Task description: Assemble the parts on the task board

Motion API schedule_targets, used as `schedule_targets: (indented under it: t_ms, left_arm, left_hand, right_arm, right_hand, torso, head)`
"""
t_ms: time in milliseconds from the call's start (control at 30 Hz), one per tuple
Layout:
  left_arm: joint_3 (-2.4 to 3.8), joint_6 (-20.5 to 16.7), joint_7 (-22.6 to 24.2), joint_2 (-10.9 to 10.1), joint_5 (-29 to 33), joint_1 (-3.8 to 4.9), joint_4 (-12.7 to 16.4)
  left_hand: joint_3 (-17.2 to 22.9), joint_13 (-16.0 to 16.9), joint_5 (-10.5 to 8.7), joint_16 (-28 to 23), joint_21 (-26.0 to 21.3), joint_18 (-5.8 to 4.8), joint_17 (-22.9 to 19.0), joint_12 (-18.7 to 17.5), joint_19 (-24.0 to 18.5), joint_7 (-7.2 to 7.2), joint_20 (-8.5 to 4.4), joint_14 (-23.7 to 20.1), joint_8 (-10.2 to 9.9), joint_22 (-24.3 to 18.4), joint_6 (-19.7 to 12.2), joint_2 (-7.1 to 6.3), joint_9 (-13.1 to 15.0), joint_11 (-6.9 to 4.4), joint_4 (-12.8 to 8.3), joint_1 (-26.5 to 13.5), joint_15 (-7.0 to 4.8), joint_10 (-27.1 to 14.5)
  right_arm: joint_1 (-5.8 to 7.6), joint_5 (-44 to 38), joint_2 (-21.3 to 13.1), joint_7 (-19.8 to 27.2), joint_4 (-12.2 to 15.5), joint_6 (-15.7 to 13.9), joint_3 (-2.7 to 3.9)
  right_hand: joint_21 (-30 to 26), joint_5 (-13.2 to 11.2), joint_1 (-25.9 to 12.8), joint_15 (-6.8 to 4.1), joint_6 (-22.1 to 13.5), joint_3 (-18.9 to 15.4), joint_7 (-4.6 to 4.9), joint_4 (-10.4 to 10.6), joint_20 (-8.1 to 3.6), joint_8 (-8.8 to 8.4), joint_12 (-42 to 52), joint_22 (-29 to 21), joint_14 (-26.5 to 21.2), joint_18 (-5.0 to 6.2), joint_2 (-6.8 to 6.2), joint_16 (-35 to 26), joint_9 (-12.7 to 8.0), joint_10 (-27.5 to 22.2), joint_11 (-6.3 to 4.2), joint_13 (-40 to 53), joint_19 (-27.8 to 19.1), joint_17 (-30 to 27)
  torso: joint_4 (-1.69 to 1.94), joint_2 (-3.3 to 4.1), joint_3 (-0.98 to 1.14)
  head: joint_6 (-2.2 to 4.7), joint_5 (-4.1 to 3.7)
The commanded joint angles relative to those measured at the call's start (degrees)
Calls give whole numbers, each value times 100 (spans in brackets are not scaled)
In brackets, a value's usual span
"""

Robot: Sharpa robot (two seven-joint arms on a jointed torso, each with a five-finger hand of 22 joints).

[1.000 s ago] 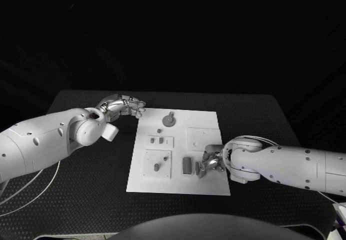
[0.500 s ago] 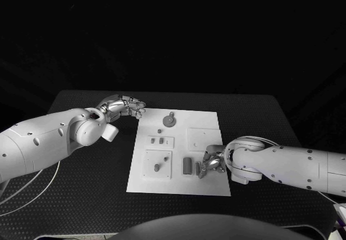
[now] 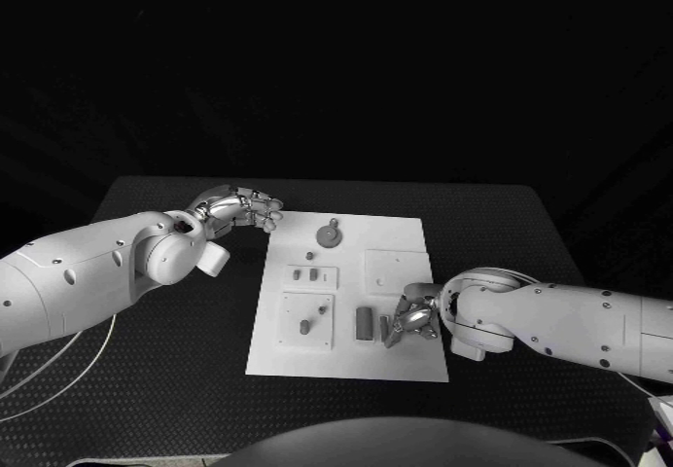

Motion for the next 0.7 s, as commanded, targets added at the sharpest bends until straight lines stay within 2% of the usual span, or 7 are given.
schedule_targets:
  t_ms: [33,533,700]
  left_arm:
    - [4,79,30,7,-19,6,16]
    - [4,76,29,4,-24,6,15]
    - [4,79,29,7,-24,6,18]
  left_hand:
    - [29,7,1,-20,-21,61,8,-32,14,0,4,21,32,10,-53,-15,-7,9,-16,-27,-6,20]
    - [32,7,1,-26,-24,62,15,-32,12,0,4,22,33,14,-53,-18,-8,9,-22,-19,-6,20]
    - [33,7,1,-27,-25,62,17,-32,12,0,4,23,34,16,-53,-18,-9,8,-24,-16,-6,20]
  right_arm:
    - [-70,132,-3,-11,-54,207,-55]
    - [-70,173,-21,24,-65,185,-55]
    - [-70,182,-23,22,-71,178,-55]
  right_hand:
    - [-23,-24,20,30,-245,-34,181,-11,13,-131,-37,-6,-24,78,-34,-25,-12,-42,-4,7,-16,-4]
    - [-29,-33,20,43,-281,-86,195,-7,15,-139,-36,-7,-49,78,-61,-29,-7,-80,11,13,-38,3]
    - [-19,-33,-136,46,-301,-394,195,-36,18,-119,-15,1,-69,78,58,-17,27,-105,12,22,-67,21]
  torso:
    - [1,0,-3]
    - [1,-1,-1]
    - [1,-1,-2]
  head:
    - [4,-2]
    - [2,0]
    - [2,-3]
